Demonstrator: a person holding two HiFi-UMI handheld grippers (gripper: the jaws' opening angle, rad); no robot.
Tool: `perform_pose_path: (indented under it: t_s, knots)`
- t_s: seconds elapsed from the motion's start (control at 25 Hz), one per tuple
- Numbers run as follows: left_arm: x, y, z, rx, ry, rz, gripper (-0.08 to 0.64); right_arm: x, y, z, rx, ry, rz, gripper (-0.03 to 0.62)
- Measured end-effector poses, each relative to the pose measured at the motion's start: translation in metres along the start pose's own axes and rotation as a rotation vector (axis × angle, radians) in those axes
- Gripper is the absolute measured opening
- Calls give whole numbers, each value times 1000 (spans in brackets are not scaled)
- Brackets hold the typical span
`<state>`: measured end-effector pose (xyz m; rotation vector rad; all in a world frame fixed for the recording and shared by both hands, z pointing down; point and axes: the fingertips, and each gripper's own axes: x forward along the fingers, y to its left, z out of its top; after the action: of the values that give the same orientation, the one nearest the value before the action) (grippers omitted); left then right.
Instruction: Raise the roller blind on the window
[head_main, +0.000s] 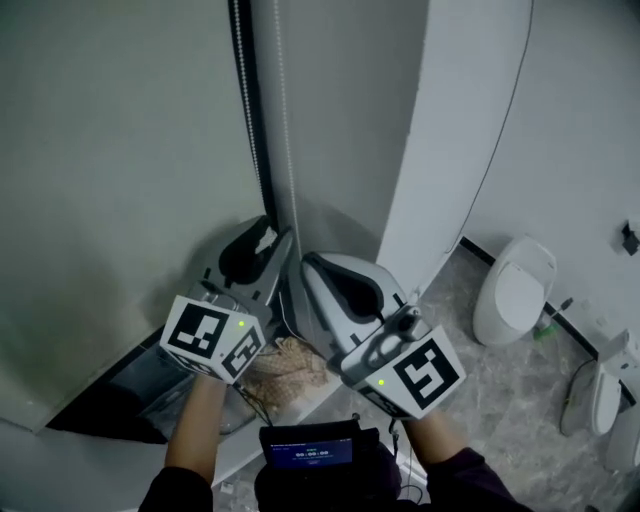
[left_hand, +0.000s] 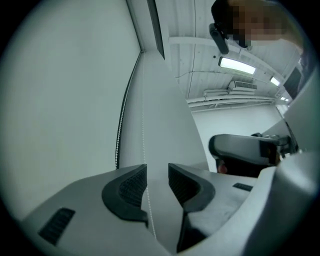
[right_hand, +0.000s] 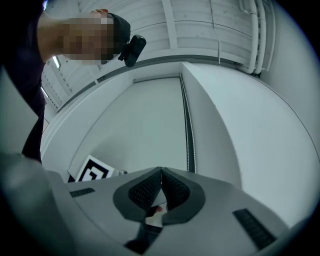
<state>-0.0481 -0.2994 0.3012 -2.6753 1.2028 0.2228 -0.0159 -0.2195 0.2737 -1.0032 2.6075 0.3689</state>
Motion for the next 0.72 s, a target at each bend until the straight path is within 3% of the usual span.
perform_pose_path:
  t_s: [0.08, 0.4, 0.44, 0.48, 0.6, 0.72]
  knots:
    - [19, 2, 10, -5, 17, -8, 119, -7, 1, 6, 4, 7, -7, 8]
    - [66, 25, 31, -13, 60, 35, 118, -23, 3, 11, -12, 25, -30, 8]
    - [67, 30, 28, -22, 54, 41, 107, -21, 1, 5, -13, 29, -33, 8]
    - [66, 34, 24, -32, 44, 45, 30, -20, -1, -2, -14, 29, -38, 8]
    - [54, 28, 18, -37, 26, 48, 15, -22, -3, -4, -16, 27, -45, 8]
    - [40, 19, 11, 15, 29, 58, 15, -17, -7, 1, 2, 31, -54, 8]
